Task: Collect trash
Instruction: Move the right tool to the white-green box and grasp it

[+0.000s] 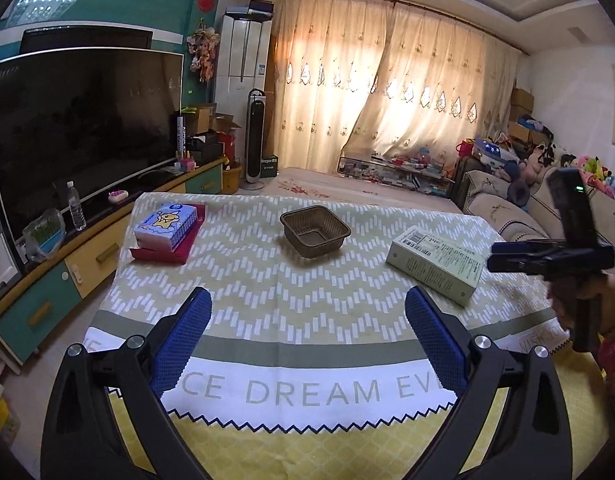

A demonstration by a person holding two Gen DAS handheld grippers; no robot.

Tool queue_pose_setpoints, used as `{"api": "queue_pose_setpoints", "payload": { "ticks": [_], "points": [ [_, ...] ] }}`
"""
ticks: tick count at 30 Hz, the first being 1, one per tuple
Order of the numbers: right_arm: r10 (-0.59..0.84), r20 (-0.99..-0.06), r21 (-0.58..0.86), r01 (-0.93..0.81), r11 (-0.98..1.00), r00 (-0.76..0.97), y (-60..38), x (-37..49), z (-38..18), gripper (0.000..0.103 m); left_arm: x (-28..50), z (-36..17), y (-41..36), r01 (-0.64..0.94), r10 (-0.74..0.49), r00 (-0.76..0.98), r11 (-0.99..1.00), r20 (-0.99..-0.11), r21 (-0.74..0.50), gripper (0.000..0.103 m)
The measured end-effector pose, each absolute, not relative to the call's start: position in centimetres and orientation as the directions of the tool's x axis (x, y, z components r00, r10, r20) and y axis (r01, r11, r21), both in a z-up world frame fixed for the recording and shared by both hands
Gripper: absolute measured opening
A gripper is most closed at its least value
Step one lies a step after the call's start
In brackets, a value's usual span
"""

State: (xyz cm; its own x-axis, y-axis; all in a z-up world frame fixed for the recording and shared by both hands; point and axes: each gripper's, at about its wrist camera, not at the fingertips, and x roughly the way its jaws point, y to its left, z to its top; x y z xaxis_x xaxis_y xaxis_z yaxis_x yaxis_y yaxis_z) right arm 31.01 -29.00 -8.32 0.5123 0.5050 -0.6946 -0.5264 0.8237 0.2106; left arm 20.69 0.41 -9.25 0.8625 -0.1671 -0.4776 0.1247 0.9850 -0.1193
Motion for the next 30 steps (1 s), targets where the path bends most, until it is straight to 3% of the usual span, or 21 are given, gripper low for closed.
{"api": "queue_pose_setpoints", "payload": {
  "ticks": [10, 18, 22, 25, 30],
  "points": [
    [0.516, -0.736, 0.244, -0.539, 0.806, 0.438, -26.9, 33.2, -10.0, 0.096, 20.2, -9.0, -0.5, 0.137, -0.158, 0.872, 0.987, -0.464, -0.08, 0.096],
    [0.372, -0.764, 0.018, -0.558, 0.829, 0.527, -23.3, 31.1, -10.6, 0.096, 20.1, -8.9, -0.7, 0.139, -0.158, 0.873, 0.987, -0.462, -0.074, 0.096],
    [0.341, -0.771, -0.01, -0.546, 0.838, 0.537, -23.1, 31.0, -11.1, 0.095, 20.2, -9.0, -0.8, 0.14, -0.158, 0.872, 0.987, -0.463, -0.074, 0.096],
    [0.32, -0.783, -0.017, -0.531, 0.847, 0.534, -23.2, 31.0, -11.2, 0.069, 20.1, -8.9, -0.8, 0.141, -0.159, 0.872, 0.987, -0.463, -0.073, 0.096],
    [0.31, -0.774, -0.019, -0.509, 0.861, 0.553, -23.8, 29.9, -11.0, 0.068, 19.9, -9.0, -1.2, 0.145, -0.16, 0.873, 0.987, -0.461, -0.068, 0.096]
  ]
}}
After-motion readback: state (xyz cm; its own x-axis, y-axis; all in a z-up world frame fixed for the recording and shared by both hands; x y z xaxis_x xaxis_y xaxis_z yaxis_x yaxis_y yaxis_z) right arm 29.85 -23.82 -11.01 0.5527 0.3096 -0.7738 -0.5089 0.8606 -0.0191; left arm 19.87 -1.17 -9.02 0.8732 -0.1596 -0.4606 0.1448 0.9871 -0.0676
